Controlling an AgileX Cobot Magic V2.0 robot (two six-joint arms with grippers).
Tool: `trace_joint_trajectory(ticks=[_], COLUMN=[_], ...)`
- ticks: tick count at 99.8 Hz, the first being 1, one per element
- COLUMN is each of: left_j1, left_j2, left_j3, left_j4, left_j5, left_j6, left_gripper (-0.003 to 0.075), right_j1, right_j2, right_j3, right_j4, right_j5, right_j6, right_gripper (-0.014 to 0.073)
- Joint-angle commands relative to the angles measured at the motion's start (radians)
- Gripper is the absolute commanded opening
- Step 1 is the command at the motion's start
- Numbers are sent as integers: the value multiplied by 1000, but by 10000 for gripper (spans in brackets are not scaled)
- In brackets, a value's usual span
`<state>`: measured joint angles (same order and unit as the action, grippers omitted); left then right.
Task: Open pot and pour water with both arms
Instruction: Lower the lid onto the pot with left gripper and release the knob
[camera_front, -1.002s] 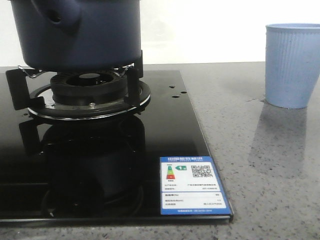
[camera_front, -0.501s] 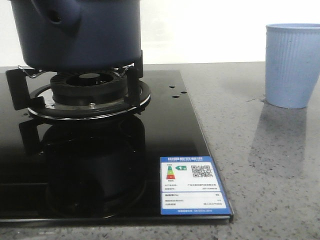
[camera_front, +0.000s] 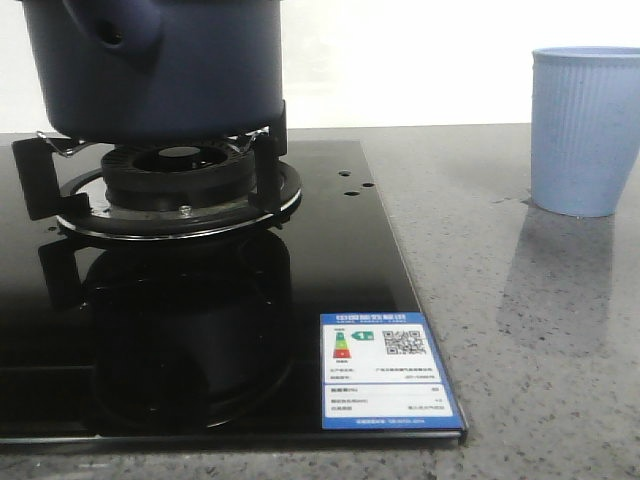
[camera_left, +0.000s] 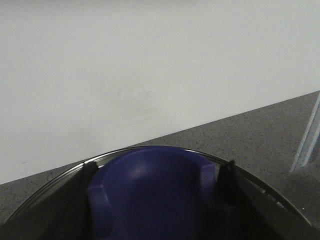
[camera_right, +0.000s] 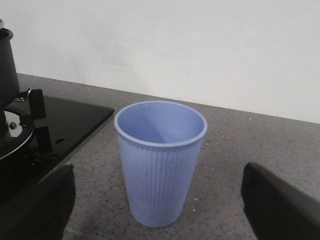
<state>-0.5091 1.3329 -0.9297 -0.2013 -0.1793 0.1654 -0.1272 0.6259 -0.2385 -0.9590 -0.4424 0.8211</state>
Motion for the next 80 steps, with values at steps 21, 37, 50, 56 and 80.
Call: trace_joint_trajectory(ticks=[21, 37, 50, 56, 80], left_j1=[-9, -9, -9, -9, -9], left_j2=[-14, -14, -14, -14, -18], left_j3=[-33, -33, -33, -33, -33], left_j4=[-1, -1, -1, -1, -1], left_j5=[-92, -98, -98, -95, -95], left_j6=[-4, -4, -4, -4, -4], left_gripper=[383, 418, 417, 418, 571], right_j1=[-4, -4, -4, -4, -4], right_j2=[-2, -2, -2, -2, -2], right_j3=[-25, -25, -25, -25, -25], right_j4=[19, 19, 19, 19, 19], right_j5=[-41, -41, -41, -41, -41], right_j6=[2, 2, 2, 2, 2], right_gripper=[609, 609, 609, 609, 609])
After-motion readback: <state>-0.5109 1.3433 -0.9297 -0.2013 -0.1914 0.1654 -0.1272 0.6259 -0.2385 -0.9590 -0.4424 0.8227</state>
